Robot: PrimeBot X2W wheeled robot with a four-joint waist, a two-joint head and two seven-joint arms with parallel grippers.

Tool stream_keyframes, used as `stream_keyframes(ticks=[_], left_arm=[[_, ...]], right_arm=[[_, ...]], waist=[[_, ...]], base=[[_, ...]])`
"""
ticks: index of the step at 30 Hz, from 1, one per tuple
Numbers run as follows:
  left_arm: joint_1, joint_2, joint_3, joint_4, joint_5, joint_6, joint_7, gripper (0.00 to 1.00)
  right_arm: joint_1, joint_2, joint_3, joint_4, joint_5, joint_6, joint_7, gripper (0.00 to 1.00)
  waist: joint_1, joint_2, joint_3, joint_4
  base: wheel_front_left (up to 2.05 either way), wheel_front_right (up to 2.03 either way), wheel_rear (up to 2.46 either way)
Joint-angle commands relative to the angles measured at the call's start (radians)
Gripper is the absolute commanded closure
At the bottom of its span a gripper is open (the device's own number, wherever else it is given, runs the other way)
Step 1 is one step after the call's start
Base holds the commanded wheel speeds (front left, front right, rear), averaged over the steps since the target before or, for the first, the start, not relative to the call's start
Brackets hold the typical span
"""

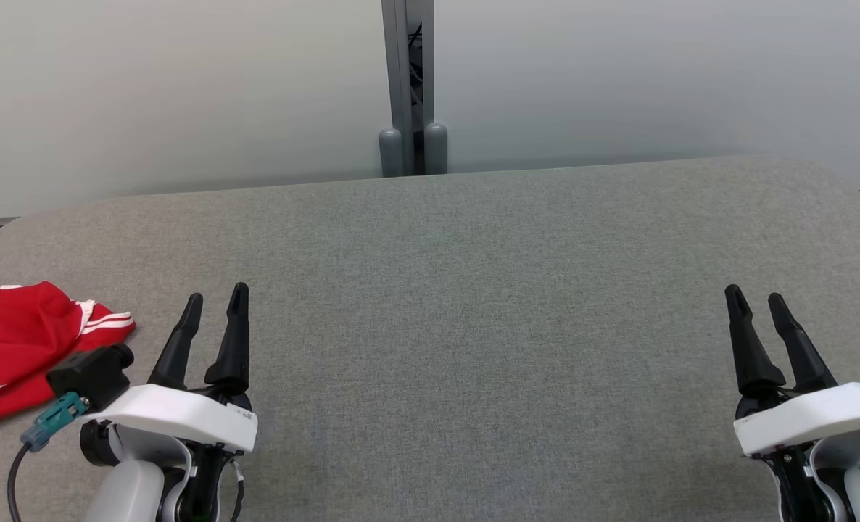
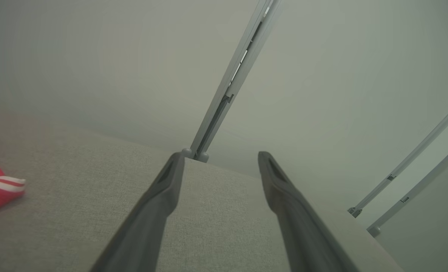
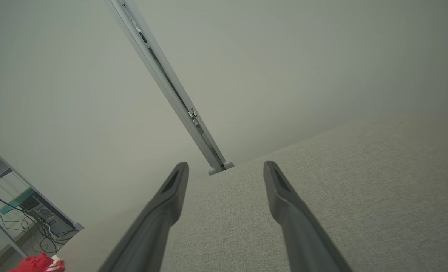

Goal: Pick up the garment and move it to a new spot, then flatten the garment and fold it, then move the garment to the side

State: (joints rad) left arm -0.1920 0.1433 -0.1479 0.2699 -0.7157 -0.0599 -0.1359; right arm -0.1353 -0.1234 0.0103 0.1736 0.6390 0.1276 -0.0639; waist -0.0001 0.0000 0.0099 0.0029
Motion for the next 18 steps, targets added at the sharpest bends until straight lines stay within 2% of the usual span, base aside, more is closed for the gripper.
stream_keyframes(ticks=[1,18], left_arm=[[-0.035,0.013,-0.004,-0.001,0.039,0.011,-0.005,0.00],[-0.055,0.036,-0.038,0.033,0.207,0.048,-0.015,0.00]], right_arm=[[-0.026,-0.008,0.001,-0.005,-0.042,0.003,-0.016,0.00],[-0.031,0.006,-0.005,0.058,-0.223,0.004,-0.052,0.00]], waist=[[0.0001,0.0000,-0.001,0.001],[0.0001,0.0000,-0.003,0.004]], base=[[0.00,0.00,0.00],[0.00,0.00,0.00]])
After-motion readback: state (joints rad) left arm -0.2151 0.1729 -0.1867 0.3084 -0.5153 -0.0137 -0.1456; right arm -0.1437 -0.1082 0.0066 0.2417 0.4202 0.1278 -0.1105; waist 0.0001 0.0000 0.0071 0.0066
